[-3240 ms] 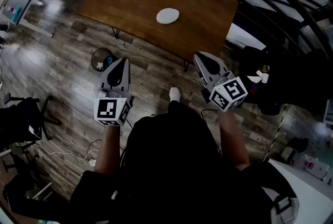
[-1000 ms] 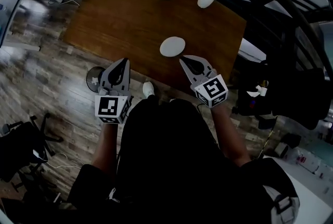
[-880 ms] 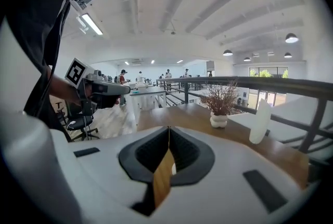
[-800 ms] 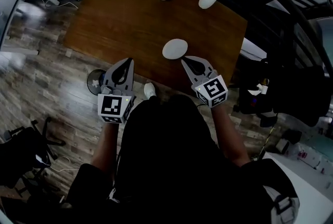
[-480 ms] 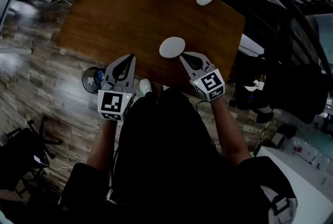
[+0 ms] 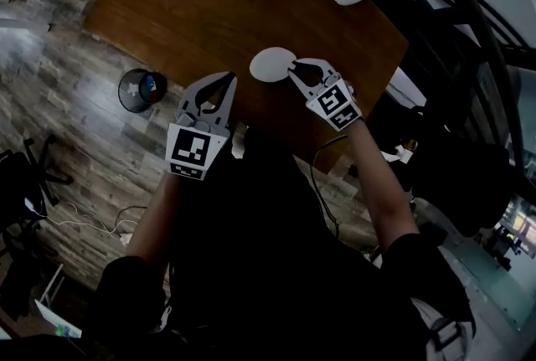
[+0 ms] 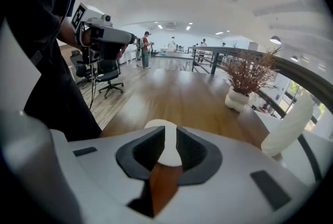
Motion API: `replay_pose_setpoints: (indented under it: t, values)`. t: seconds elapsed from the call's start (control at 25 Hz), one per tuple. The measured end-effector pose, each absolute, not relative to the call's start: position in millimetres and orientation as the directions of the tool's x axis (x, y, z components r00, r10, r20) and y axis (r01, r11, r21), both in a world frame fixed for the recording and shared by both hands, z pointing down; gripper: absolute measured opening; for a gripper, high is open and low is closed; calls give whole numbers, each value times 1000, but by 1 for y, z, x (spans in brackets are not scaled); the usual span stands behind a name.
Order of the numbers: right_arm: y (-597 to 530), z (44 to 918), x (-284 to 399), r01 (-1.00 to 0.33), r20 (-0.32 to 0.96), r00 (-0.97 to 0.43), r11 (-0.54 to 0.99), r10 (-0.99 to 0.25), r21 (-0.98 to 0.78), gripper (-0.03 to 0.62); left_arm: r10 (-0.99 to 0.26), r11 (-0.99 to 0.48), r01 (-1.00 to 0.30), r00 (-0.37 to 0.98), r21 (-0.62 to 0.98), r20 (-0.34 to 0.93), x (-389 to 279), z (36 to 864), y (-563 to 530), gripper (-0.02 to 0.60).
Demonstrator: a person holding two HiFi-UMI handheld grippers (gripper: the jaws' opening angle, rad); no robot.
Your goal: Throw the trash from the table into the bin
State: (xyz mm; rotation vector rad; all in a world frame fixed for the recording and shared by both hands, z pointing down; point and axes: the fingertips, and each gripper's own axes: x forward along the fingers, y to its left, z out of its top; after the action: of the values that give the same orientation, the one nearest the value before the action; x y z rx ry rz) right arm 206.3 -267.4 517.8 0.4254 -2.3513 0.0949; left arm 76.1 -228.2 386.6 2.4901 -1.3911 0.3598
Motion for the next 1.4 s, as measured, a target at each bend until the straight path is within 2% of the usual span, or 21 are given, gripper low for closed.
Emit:
replay_pose_setpoints:
  t: [0.24, 0.36, 0.52, 0.76, 0.92, 1.16, 1.4]
  values:
    - [-268, 548, 213, -120, 745, -656, 992, -116, 49, 128, -793, -451, -881, 468, 139, 391, 113, 413, -231, 11]
    - [-265, 564, 214, 1, 772, -636, 1000, -23, 31, 221, -787, -435, -890, 451, 138, 421, 129, 426, -230, 11]
    - [-267, 587, 212, 165, 813, -577, 986, 79, 21, 310, -782, -403, -905, 418, 137, 462, 137, 439, -222, 11]
    - [-266, 613, 205, 307, 846, -500, 951, 183, -23, 445, -785, -335, -934, 349, 123, 511, 126, 453, -207, 11]
    - [-265, 621, 194, 352, 852, -483, 936, 205, -26, 471, -784, -314, -942, 328, 120, 527, 122, 454, -201, 11]
    - [-258, 625, 183, 432, 857, -453, 901, 245, -29, 471, -795, -275, -955, 290, 110, 533, 113, 450, -203, 11]
    - [-255, 630, 182, 458, 864, -433, 888, 259, -37, 469, -806, -246, -964, 260, 99, 531, 105, 446, -203, 11]
